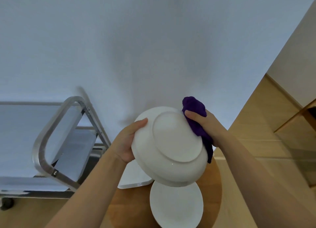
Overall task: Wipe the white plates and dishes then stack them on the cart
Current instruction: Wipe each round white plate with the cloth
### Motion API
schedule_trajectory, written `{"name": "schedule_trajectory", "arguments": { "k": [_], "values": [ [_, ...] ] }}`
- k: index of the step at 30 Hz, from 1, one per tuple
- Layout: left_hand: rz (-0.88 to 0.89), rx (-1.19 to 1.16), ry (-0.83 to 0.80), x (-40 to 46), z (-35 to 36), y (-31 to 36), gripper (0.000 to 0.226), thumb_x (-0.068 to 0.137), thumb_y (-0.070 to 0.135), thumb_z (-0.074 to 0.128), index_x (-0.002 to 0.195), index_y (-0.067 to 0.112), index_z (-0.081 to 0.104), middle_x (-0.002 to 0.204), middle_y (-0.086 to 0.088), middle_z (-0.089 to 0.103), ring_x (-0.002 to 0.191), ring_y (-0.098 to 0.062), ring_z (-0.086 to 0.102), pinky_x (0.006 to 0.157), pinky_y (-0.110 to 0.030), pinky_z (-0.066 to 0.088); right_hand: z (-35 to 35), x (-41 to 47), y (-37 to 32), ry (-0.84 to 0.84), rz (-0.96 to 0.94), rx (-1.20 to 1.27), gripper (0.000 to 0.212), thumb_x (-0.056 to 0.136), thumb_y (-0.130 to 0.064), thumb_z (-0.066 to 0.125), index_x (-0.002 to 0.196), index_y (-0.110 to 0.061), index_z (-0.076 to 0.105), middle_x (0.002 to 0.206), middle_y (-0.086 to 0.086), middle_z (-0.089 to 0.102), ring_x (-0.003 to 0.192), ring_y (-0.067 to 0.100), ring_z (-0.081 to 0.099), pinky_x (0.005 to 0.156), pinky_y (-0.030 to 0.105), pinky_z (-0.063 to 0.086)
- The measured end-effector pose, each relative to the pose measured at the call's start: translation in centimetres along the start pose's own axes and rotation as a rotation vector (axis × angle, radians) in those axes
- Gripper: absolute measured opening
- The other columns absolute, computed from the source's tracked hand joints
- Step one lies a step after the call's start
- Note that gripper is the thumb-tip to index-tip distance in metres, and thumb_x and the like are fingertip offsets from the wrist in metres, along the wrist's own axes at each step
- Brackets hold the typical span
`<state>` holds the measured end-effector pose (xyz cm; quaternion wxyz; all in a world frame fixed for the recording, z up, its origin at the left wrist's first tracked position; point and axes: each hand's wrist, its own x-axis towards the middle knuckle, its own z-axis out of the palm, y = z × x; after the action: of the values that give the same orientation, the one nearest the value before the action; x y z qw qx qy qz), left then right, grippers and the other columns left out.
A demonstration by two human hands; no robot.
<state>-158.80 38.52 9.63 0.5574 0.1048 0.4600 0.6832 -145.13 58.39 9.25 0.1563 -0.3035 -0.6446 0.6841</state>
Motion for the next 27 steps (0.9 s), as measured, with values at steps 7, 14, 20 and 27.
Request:
{"name": "schedule_trajectory", "arguments": {
  "k": [7, 14, 20, 27],
  "values": [
    [0.143, -0.051, 0.215, 0.8, 1.1, -0.7, 0.05, 0.071, 0.036, 0.065, 0.117, 0.019, 0.058, 0.104, -0.008, 0.071, 0.095, -0.032, 0.065, 0.073, -0.045, 0.053, 3.4, -2.4, 3.4, 0.281, 0.02, 0.037, 0.054, 0.083, -0.067, 0.043, 0.121, -0.03, 0.054, 0.106, -0.009, 0.063, 0.092, 0.008, 0.06, 0.068, 0.021, 0.046],
    [0.287, 0.169, 0.385, 2.1, 3.7, -3.7, 0.014, 0.089, 0.029, 0.061, 0.101, 0.022, 0.06, 0.091, -0.001, 0.072, 0.085, -0.022, 0.068, 0.068, -0.034, 0.055, 9.6, -4.4, 6.1, 0.46, 0.014, 0.139, 0.034, 0.089, -0.052, 0.05, 0.118, -0.036, 0.046, 0.104, -0.013, 0.058, 0.093, 0.008, 0.056, 0.072, 0.022, 0.047],
    [0.301, 0.427, 0.135, 0.4, 2.8, -3.6, 0.014, 0.082, 0.038, 0.063, 0.086, 0.031, 0.074, 0.087, 0.005, 0.074, 0.082, -0.014, 0.07, 0.069, -0.027, 0.058, 6.2, -1.7, 3.4, 0.453, 0.078, 0.242, 0.033, 0.091, -0.049, 0.05, 0.118, -0.03, 0.053, 0.105, -0.008, 0.061, 0.092, 0.011, 0.058, 0.066, 0.025, 0.044],
    [0.366, 0.5, 0.173, 0.4, 3.2, -2.6, 0.008, 0.091, 0.029, 0.058, 0.096, 0.03, 0.064, 0.083, 0.009, 0.072, 0.079, -0.01, 0.069, 0.066, -0.026, 0.057, 8.3, -1.0, 2.2, 0.33, -0.122, 0.101, 0.021, 0.091, -0.04, 0.052, 0.111, -0.045, 0.049, 0.102, -0.019, 0.06, 0.092, 0.002, 0.058, 0.067, 0.017, 0.044]
  ]
}}
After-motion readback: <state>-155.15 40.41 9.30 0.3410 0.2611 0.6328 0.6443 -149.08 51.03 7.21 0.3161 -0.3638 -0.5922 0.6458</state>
